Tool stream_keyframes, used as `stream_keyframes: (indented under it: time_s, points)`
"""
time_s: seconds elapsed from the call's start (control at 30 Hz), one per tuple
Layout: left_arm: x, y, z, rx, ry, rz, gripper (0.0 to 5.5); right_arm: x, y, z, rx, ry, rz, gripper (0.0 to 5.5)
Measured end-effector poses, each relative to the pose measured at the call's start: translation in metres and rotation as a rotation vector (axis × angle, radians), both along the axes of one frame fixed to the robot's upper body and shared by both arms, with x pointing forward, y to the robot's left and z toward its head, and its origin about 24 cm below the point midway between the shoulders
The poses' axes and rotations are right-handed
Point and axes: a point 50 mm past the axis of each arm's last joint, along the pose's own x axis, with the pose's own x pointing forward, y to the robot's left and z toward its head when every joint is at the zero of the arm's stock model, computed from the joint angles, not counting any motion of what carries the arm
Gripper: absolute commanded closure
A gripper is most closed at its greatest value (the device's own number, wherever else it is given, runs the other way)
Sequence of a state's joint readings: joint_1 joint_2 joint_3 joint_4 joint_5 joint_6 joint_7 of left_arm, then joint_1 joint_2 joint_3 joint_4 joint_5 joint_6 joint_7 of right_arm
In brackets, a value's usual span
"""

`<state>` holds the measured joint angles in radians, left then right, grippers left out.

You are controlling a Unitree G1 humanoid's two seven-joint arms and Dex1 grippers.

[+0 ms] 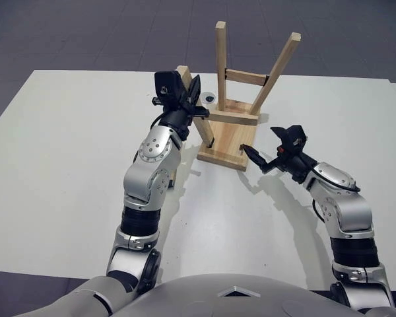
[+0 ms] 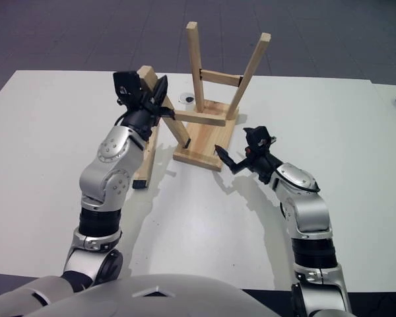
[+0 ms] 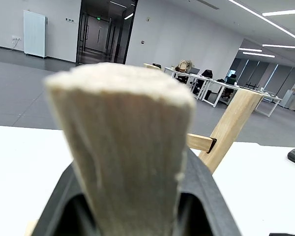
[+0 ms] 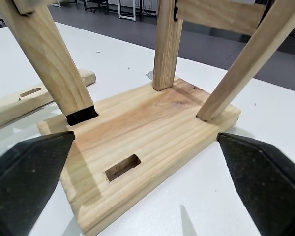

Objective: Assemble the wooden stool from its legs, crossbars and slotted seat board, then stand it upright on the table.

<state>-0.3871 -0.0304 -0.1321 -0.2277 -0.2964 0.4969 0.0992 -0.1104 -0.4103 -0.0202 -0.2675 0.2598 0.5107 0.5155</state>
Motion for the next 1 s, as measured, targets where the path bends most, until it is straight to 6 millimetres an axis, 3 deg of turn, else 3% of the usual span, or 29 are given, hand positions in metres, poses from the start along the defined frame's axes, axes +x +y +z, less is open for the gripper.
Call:
stream_keyframes:
  time_s: [0.1, 0.23, 0.37, 0.7, 0.9, 1.0]
  points:
    - [0.000, -0.005, -0.005, 0.033, 0.013, -0.015, 4.46, 0.001, 0.008, 0.007, -0.013, -0.024, 0.031, 0.10]
    - [-0.001, -0.007, -0.006, 0.053, 0.010, -0.027, 4.46, 0.001, 0.004, 0.003, -0.094, 0.004, 0.023, 0.10]
    - [-0.002, -0.008, -0.007, 0.063, 0.010, -0.031, 4.46, 0.010, 0.000, -0.008, -0.133, 0.065, -0.047, 0.10]
    - [0.000, -0.013, -0.010, 0.030, -0.006, -0.057, 4.46, 0.034, 0.016, -0.034, -0.205, 0.137, -0.167, 0.10]
    - [0.001, -0.012, -0.008, -0.035, -0.038, -0.070, 4.46, 0.041, 0.019, -0.032, -0.233, 0.115, -0.175, 0.10]
    - [0.002, -0.014, -0.008, -0.089, -0.029, -0.097, 3.71, 0.042, 0.019, -0.032, -0.235, 0.112, -0.174, 0.10]
